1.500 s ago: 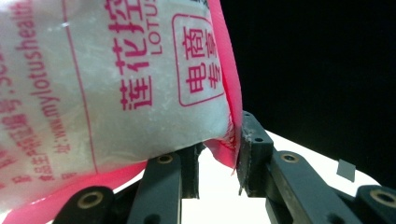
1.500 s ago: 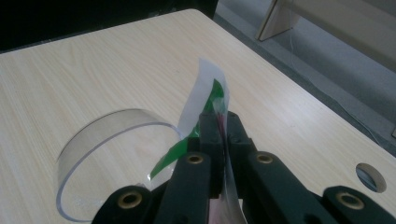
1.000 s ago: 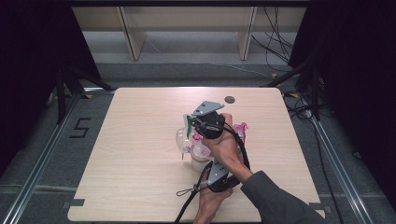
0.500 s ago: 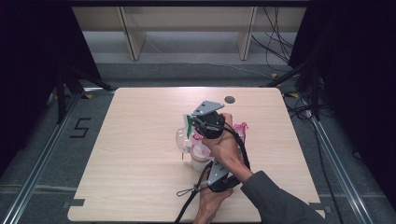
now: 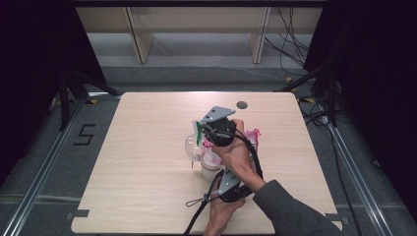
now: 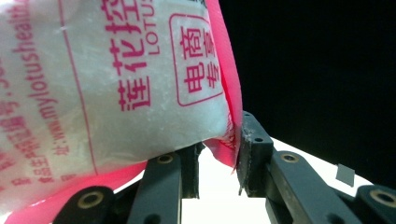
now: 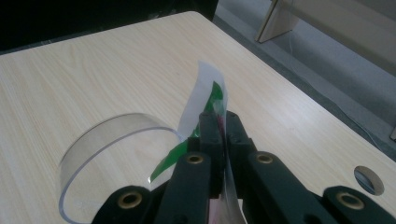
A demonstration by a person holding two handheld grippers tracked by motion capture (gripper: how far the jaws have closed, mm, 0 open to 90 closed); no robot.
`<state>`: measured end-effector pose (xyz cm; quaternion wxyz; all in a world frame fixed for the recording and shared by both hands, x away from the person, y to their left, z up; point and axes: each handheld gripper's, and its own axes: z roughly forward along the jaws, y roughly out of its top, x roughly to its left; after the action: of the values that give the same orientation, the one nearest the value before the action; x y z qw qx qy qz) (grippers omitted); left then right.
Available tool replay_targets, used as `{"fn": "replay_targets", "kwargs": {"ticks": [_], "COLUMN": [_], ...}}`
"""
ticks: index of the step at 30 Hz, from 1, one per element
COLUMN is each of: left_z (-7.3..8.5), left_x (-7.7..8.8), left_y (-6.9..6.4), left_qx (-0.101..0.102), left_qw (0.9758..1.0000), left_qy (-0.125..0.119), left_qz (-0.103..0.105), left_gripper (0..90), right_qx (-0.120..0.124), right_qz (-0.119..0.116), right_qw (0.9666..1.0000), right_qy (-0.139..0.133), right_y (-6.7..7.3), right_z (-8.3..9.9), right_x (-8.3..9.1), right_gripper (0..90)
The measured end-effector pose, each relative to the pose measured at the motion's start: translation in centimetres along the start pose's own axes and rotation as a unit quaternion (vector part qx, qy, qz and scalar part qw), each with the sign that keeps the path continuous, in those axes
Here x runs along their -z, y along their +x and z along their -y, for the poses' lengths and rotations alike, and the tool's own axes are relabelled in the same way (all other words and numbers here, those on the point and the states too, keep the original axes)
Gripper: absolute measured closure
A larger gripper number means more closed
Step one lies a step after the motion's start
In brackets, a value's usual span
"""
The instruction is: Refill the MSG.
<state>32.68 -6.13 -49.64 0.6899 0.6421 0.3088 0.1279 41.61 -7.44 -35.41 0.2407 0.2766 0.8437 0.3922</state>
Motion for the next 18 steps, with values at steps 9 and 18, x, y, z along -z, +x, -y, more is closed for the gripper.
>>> {"fn": "replay_targets", "kwargs": {"ticks": [9,18], "left_z": [0.01,0.00], "left_x": [0.02,0.04], "left_y": [0.08,0.37], "left_qx": [0.006,0.005], "left_qw": [1.0000,1.0000], "left_qy": [-0.002,-0.002], "left_qz": [0.000,0.000], "left_gripper": [72.5,72.7], "right_qx": [0.005,0.008], "right_qz": [0.002,0.001], "right_qw": [1.0000,1.0000], "right_qy": [0.003,-0.004], "right_y": [0.19,0.00], "right_z": [0.01,-0.07], "right_x": [-0.33,-0.41], "right_gripper": [89.8,89.8]}}
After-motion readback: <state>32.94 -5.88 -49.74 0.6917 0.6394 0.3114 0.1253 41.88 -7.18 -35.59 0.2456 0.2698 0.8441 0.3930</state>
